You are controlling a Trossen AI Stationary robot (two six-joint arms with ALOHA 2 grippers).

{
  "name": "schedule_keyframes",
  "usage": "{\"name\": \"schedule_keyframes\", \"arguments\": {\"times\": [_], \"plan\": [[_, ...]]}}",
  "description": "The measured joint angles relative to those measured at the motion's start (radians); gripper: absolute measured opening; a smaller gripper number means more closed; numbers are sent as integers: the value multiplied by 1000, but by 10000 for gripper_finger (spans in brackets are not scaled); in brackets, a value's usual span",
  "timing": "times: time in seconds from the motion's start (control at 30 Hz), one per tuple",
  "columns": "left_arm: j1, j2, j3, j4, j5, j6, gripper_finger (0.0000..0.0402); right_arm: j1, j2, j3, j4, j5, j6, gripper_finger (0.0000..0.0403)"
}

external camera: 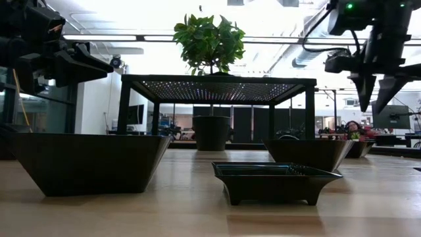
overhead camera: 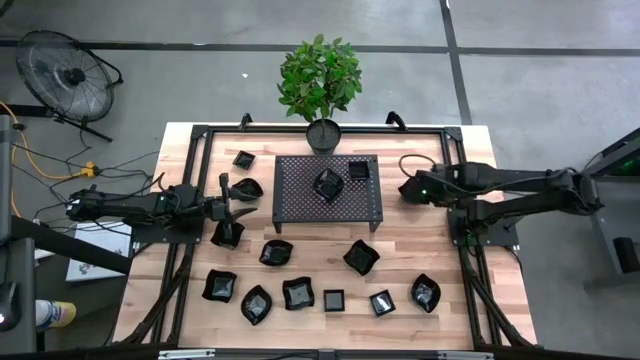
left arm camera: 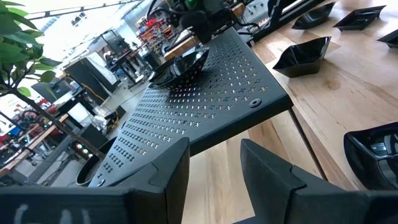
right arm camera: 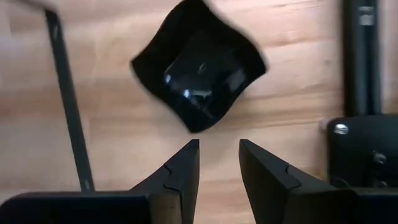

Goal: Pick & Place Mini shaped plates
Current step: Put the black distorted square plate on the shelf

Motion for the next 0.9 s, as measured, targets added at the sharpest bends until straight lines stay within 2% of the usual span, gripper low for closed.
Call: {"name": "schedule_keyframes", "arguments": {"times": [0.17,0.37,0.43,0.63,0.9], "plan": [[0,0,0,0,0,0,140,0,-35,0,-20,65,159,108],[0,0,0,0,0,0,140,-5,-38,-1,-13,77,228,108],[0,0,0,0,0,0,140,-5,-38,-1,-11,78,195,108],[0,0,0,0,0,0,140,-47,-36,-1,-14,94,-39,108],[0,0,0,0,0,0,140,-168,22,-1,7,26,-20,108]]}}
